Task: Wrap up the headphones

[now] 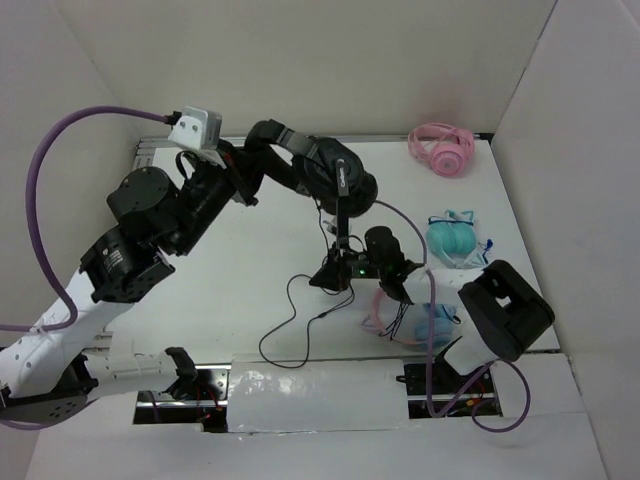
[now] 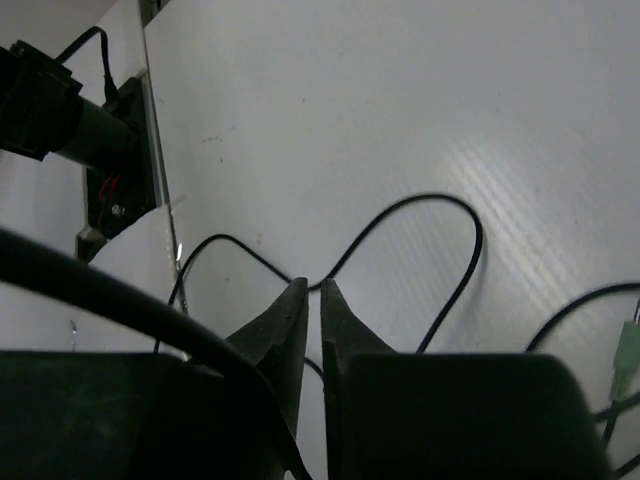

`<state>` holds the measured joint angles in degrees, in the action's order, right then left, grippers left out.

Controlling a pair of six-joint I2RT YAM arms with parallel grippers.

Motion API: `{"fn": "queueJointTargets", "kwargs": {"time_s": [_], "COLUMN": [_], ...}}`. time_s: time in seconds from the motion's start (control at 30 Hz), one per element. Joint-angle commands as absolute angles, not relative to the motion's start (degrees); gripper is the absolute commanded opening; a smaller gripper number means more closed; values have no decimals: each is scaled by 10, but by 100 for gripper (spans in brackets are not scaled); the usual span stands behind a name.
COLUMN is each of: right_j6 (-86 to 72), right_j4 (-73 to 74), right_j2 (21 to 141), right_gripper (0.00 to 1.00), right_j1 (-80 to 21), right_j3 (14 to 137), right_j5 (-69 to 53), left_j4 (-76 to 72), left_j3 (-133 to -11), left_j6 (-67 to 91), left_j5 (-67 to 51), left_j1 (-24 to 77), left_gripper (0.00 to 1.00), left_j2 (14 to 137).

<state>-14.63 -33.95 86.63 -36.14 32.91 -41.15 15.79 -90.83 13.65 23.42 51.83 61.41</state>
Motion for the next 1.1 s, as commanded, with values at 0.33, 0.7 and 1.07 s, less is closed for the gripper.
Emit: {"fn": "queueJointTargets", "kwargs": {"time_s": [0.33,0.7,1.07], "right_j6": [-168,-87,73], "right_j4": [-237,9,47], "right_j2": [583,501,567], "right_gripper": [0,0,0], "right_j1": [-447,-558,-595], "right_j3": [221,409,566], "right_j5": [-152,88,192], "left_j4": [354,453,505], "left_j3": [-1049,-939,-840], "left_j6": [371,462,490], "left_j5": [75,163,198], "left_j1": [190,131,163], "left_gripper": [0,0,0], "left_j2": [787,887,919]}}
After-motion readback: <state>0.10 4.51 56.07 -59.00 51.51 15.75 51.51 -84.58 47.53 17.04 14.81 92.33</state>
